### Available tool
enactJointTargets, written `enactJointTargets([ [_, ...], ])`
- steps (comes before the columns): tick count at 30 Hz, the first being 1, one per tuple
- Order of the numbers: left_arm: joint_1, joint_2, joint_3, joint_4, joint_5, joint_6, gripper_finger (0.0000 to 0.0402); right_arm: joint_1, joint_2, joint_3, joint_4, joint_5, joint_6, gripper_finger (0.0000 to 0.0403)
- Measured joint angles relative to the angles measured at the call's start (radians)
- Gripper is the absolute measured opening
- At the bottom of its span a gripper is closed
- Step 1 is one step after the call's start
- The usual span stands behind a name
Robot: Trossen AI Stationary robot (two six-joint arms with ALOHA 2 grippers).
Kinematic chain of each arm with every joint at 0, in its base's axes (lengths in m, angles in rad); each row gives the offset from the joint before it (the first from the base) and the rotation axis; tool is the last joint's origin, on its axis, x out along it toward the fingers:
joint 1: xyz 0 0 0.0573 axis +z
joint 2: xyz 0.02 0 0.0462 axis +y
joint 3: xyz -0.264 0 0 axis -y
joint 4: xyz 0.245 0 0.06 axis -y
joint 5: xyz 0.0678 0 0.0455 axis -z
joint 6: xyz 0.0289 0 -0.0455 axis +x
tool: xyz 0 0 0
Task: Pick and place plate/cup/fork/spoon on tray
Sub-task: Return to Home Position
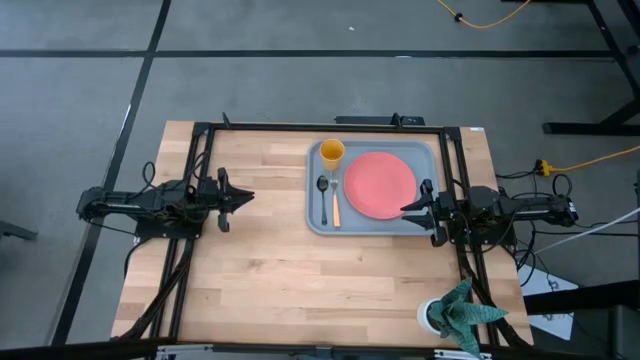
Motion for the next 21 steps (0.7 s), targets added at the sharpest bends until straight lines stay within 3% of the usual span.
enactJointTargets([
  [8, -0.001, 0.002, 0.0, -0.001, 0.005, 0.138, 0.0041, 0.0, 0.0, 0.0, 0.0, 0.0, -0.001, 0.0114],
  [21, -0.001, 0.002, 0.0, 0.0, 0.004, 0.141, 0.0041, 0.0, 0.0, 0.0, 0.0, 0.0, 0.0, 0.0114],
])
